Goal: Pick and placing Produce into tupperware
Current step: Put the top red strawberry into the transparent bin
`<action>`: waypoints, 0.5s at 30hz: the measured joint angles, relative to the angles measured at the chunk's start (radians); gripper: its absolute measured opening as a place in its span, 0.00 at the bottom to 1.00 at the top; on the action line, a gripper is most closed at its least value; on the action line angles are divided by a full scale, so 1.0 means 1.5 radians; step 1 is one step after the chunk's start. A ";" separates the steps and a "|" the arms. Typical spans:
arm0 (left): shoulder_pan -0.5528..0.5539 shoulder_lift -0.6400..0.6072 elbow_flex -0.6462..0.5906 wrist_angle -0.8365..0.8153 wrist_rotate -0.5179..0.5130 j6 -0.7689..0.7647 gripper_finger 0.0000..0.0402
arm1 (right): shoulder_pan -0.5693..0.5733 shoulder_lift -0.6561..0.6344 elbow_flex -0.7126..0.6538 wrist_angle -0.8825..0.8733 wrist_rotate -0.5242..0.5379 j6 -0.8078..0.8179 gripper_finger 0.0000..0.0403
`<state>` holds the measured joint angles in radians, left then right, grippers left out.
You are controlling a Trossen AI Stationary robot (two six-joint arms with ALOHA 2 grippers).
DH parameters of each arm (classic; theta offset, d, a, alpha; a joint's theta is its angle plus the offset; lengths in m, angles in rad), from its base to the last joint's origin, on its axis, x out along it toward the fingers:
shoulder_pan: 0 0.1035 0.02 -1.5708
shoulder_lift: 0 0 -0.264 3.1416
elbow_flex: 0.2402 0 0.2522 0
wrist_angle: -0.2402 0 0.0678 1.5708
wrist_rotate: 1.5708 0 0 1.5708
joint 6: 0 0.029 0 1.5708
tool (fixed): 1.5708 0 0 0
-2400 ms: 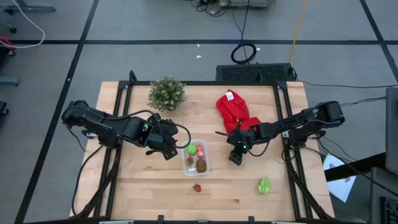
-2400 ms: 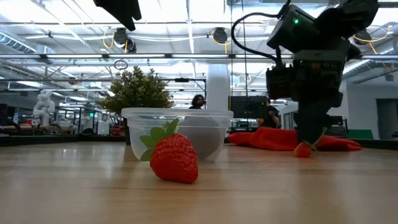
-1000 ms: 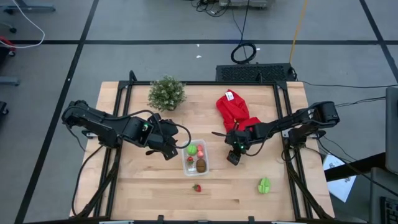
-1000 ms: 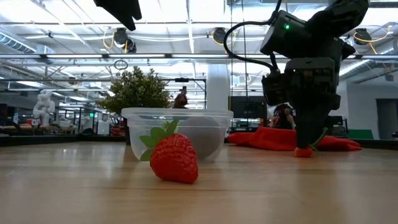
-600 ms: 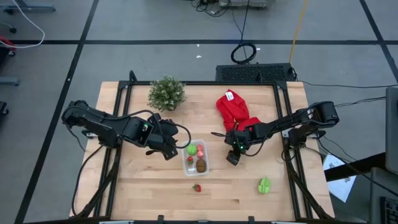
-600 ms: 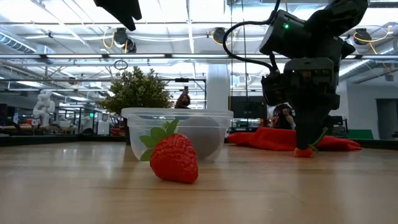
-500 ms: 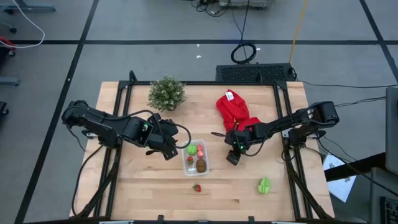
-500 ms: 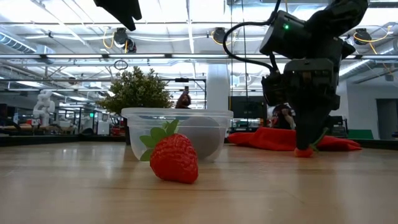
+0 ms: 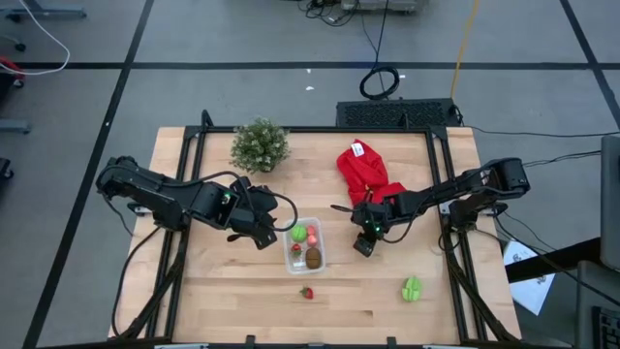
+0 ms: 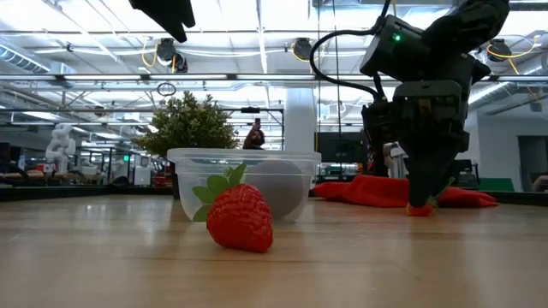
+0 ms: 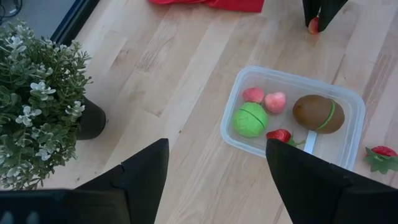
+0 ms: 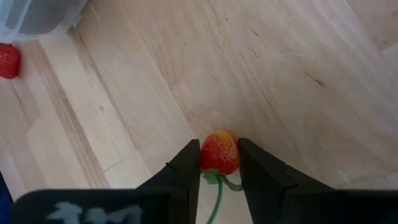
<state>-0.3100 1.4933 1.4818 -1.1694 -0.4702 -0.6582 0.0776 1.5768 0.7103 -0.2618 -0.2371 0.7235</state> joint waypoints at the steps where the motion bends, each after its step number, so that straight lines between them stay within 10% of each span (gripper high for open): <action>1: 0.000 0.000 0.000 0.000 0.000 0.000 0.68 | 0.000 0.000 0.007 0.000 0.000 -0.002 0.21; 15: 0.000 0.000 0.000 -0.001 0.000 0.006 0.68 | 0.001 0.003 0.170 -0.092 -0.001 -0.076 0.20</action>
<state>-0.3102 1.4933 1.4818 -1.1707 -0.4703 -0.6487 0.0788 1.5806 0.9652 -0.4004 -0.2388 0.6088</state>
